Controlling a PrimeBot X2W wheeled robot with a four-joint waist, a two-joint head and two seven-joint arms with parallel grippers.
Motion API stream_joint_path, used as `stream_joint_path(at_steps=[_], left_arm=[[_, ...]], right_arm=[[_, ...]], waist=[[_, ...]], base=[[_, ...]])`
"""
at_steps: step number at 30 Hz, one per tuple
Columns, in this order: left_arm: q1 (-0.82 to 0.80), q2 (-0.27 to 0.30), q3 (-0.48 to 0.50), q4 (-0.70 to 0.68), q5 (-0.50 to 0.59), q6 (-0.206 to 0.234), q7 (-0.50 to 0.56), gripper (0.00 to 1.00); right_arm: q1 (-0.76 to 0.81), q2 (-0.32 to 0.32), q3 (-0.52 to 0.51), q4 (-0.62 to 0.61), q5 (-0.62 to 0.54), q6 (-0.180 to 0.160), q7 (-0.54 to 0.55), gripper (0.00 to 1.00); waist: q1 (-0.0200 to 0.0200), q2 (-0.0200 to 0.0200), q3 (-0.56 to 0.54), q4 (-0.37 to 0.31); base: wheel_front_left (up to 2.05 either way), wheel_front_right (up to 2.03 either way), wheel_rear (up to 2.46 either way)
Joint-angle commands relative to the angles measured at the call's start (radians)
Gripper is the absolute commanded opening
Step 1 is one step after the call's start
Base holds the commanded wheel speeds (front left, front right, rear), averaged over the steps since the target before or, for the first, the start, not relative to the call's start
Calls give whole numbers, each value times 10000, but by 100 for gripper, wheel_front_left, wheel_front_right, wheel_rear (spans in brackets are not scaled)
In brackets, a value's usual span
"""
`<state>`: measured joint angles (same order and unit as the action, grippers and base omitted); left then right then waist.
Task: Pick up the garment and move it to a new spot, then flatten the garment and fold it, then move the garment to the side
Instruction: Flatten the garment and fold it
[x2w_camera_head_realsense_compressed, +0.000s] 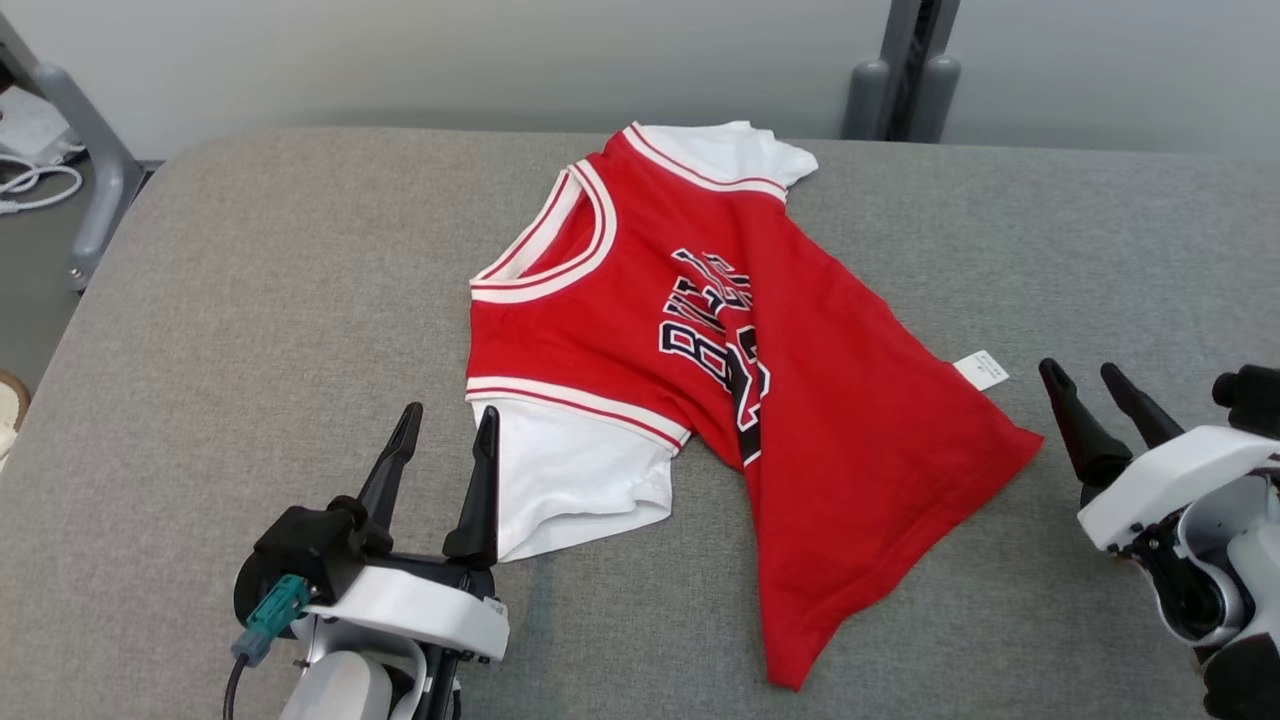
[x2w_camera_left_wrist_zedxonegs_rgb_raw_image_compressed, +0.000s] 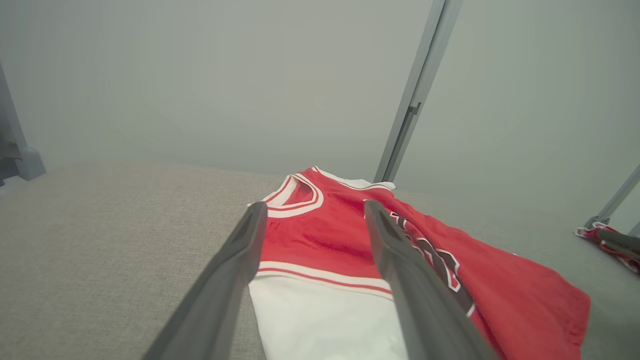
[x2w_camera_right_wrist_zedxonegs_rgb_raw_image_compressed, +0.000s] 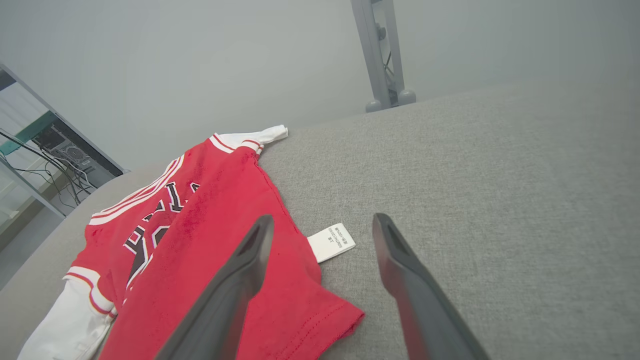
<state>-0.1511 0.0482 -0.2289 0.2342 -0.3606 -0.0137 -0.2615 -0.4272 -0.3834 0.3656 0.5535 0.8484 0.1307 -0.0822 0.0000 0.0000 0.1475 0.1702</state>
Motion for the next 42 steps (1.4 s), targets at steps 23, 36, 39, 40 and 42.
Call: stream_joint_path(at_steps=[23,36,39,40,42], left_arm=[[-670,47,-630,-54,-301,204,-39,100],[-856,47,-777,-161,-438,232,-39,100],[-964,46,-905,-197,-495,212,-39,100],[-1000,47,-949,-199,-531,212,-39,100],[-1096,46,-1034,-223,-559,222,-39,100]], right_arm=[[-2296,-140,2198,3329,-505,1,1143,0],[-3845,-1604,2903,3465,-912,-3,728,0],[-4603,-2268,3200,3551,-1400,-3,807,0],[-4888,-2516,3302,3594,-1598,-3,836,0],[-5547,-3023,3530,3657,-2041,-5,906,0]], waist=[[0,0,1144,1405],[0,0,1360,1371],[0,0,1613,1509],[0,0,1696,1570],[0,0,1876,1708]], base=[[0,0,0],[0,0,0],[0,0,0],[0,0,0],[0,0,0]])
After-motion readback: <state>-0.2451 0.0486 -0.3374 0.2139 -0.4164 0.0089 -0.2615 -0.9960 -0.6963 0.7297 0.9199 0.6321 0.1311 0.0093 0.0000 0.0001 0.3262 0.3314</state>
